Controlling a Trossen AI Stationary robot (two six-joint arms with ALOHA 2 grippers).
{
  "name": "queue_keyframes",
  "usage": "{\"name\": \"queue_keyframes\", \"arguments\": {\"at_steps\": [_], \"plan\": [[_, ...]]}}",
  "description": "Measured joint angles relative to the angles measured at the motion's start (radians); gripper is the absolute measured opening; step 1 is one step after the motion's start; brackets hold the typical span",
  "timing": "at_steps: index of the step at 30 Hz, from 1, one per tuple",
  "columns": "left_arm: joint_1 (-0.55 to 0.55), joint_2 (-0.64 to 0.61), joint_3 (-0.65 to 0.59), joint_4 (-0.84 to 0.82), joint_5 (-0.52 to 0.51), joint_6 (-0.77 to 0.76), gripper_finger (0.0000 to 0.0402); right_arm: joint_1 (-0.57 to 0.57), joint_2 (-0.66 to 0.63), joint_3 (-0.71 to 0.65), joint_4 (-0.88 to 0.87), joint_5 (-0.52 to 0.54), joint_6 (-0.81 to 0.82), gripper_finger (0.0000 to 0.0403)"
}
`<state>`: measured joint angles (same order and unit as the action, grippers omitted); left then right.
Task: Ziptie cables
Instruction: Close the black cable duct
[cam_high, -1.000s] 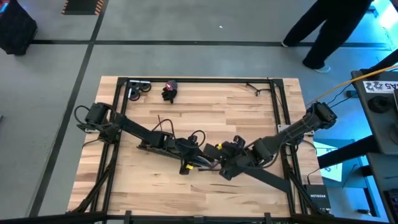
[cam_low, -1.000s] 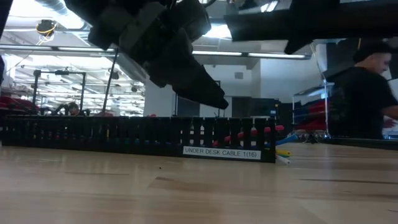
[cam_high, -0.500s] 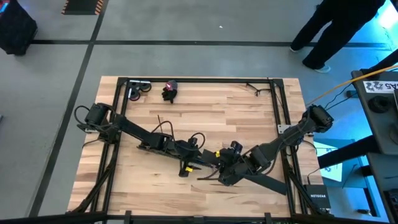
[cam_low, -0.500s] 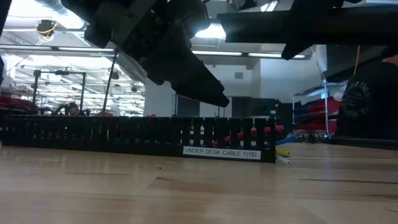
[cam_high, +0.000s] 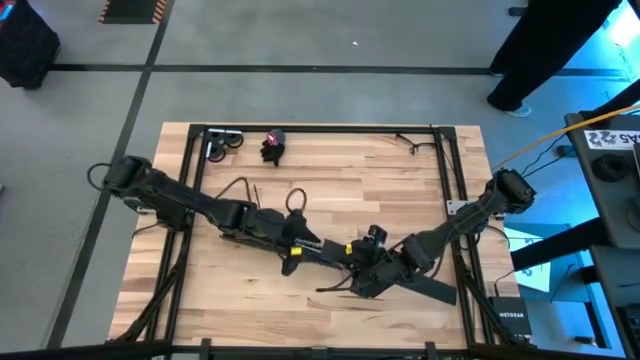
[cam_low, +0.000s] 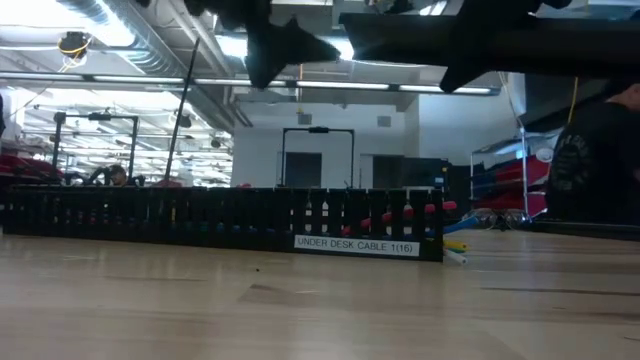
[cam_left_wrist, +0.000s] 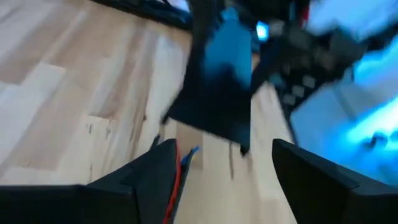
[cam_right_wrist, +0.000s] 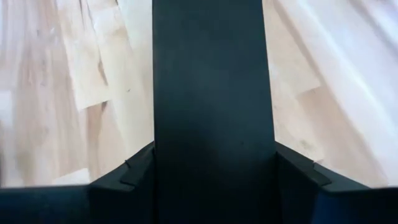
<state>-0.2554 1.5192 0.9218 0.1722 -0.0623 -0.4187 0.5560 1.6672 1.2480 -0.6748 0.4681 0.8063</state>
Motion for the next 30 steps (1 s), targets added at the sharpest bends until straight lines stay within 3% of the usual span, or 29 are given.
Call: {"name": "queue_keyframes", "arguments": {"at_steps": [6, 12, 22, 25, 30], "plan": [[0.025, -0.048, 0.0, 0.002, -0.067, -0.272, 0.0246, 0.0, 0.0, 0.0, -0.006, 0.076, -0.098, 0.022], [0.042, -0.037, -0.001, -0.015, -0.077, -0.416, 0.0245, -0.01, 0.0, 0.0, -0.004, 0.177, -0.219, 0.022], [0.059, -0.031, -0.001, -0.008, -0.128, -0.448, 0.0229, -0.035, 0.0, 0.0, 0.046, 0.216, -0.375, 0.022], [0.064, -0.031, 0.0, -0.005, -0.116, -0.442, 0.018, -0.042, 0.0, -0.001, 0.066, 0.22, -0.42, 0.0223], [0.066, -0.031, 0.001, 0.01, -0.091, -0.409, 0.0046, -0.049, 0.0, -0.001, 0.077, 0.221, -0.431, 0.0248]]}}
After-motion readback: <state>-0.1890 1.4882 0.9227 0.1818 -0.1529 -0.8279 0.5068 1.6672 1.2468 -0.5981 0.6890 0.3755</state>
